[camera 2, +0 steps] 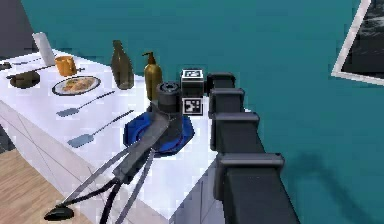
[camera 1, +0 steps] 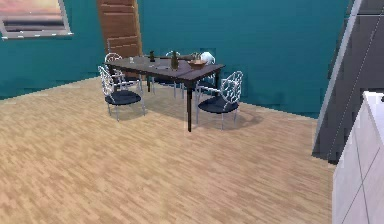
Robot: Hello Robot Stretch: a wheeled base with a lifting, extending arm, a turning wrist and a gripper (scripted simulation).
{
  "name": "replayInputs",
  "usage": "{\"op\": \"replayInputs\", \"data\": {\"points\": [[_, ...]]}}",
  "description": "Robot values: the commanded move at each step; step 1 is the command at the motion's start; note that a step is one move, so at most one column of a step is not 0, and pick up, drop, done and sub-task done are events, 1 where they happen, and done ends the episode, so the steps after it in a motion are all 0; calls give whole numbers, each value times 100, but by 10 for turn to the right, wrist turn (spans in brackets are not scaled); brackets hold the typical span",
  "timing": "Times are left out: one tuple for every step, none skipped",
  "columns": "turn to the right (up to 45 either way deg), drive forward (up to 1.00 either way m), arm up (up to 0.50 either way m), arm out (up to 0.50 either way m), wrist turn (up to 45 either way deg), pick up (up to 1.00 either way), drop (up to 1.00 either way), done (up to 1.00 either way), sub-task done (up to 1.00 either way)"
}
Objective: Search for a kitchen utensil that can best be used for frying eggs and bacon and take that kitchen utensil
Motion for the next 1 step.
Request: {"op": "replayInputs", "data": {"points": [[0,0,0,0,450,0,0,0,0]]}}
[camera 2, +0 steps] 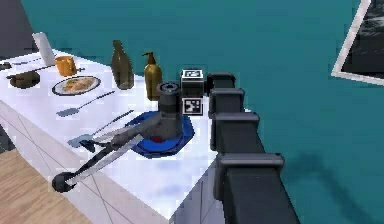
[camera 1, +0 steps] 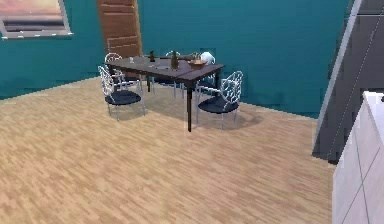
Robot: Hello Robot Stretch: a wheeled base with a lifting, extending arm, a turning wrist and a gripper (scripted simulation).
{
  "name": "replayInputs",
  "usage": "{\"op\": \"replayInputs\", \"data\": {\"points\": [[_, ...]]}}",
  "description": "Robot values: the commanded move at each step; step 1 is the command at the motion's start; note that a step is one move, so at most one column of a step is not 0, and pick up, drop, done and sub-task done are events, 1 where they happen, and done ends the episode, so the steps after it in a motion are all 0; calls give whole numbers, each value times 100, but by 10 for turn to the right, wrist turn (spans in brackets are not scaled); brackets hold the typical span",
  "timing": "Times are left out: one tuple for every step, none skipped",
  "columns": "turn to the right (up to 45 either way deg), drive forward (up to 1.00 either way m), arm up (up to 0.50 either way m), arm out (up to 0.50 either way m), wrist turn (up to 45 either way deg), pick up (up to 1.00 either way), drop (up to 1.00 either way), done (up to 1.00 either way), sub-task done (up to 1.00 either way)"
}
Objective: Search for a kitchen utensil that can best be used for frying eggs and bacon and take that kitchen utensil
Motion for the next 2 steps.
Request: {"op": "replayInputs", "data": {"points": [[0,0,0,0,450,0,0,0,0],[0,0,0,0,90,0,0,0,0]]}}
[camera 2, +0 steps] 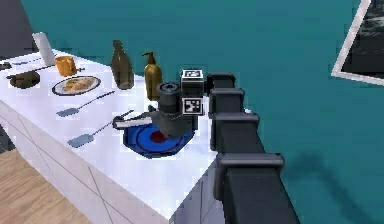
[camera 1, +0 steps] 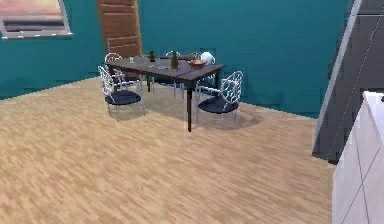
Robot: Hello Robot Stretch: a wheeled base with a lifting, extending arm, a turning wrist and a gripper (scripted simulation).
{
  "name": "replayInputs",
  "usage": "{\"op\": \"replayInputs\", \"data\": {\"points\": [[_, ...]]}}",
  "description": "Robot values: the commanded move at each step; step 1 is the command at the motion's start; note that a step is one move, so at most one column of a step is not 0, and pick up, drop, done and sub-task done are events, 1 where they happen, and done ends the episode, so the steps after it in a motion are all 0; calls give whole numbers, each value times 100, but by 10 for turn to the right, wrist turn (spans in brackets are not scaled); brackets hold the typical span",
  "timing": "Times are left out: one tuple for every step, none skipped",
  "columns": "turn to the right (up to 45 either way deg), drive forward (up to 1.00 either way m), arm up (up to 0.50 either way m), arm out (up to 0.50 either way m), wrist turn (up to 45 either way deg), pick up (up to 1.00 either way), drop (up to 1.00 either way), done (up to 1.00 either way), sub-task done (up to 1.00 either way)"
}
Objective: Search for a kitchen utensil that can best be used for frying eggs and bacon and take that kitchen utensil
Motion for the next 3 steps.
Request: {"op": "replayInputs", "data": {"points": [[0,0,-12,0,0,0,0,0,0],[0,0,0,0,0,100,0,0,0],[0,0,10,0,0,0,0,0,0]]}}
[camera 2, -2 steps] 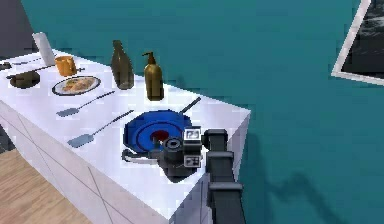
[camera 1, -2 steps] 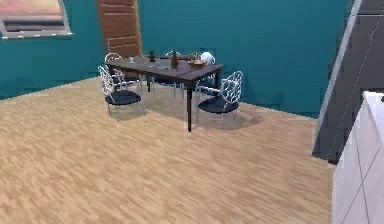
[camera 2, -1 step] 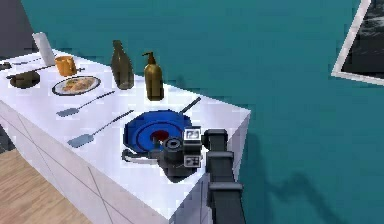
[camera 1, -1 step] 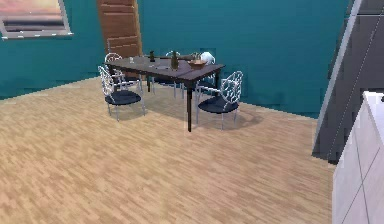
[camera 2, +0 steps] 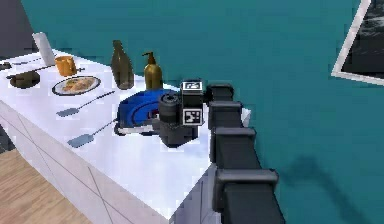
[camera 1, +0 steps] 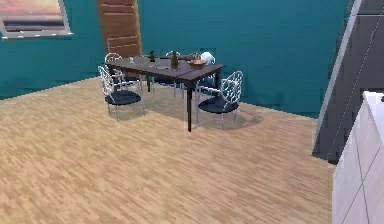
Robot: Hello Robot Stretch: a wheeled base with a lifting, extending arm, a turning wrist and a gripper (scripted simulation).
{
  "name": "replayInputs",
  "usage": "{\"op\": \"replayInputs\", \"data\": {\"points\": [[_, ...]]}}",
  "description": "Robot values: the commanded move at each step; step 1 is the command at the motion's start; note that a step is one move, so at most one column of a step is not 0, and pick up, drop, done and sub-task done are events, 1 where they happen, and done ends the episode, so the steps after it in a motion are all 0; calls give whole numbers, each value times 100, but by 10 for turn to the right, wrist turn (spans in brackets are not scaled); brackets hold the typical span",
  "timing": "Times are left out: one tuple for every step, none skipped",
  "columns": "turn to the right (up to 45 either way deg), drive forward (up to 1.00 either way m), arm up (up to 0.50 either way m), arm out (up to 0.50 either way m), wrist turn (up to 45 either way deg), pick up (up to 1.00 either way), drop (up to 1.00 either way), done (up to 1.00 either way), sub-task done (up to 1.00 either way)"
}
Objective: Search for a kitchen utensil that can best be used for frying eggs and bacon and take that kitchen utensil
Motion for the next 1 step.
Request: {"op": "replayInputs", "data": {"points": [[0,0,0,0,0,0,0,100,0]]}}
